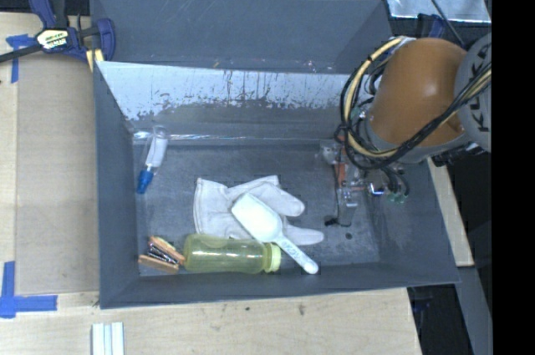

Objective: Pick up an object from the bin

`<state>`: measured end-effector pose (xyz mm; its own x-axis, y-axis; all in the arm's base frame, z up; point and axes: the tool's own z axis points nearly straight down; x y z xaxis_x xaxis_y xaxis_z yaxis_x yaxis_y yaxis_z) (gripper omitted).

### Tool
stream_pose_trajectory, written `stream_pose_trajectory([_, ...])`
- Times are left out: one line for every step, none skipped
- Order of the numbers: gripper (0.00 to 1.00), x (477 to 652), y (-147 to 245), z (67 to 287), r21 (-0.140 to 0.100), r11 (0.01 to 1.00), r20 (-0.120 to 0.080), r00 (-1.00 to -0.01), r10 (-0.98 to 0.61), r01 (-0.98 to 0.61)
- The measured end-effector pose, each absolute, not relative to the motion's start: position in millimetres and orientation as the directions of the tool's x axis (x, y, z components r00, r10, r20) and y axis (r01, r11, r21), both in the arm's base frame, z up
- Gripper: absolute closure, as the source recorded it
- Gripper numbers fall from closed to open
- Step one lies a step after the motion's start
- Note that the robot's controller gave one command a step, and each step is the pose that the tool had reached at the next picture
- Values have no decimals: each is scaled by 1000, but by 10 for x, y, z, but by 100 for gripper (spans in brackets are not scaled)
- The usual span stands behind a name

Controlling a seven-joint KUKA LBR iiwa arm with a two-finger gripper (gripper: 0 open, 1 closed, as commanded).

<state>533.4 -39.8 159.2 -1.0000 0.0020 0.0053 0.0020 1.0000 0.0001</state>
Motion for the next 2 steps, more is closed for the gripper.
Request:
stream_pose_trajectory([0, 5352, -398, 1638, -1, 1000, -3, -1000, 1, 1])
stream_pose_trajectory([0, 5450, -214, 1361, -3, 998, -9, -998, -59, -59])
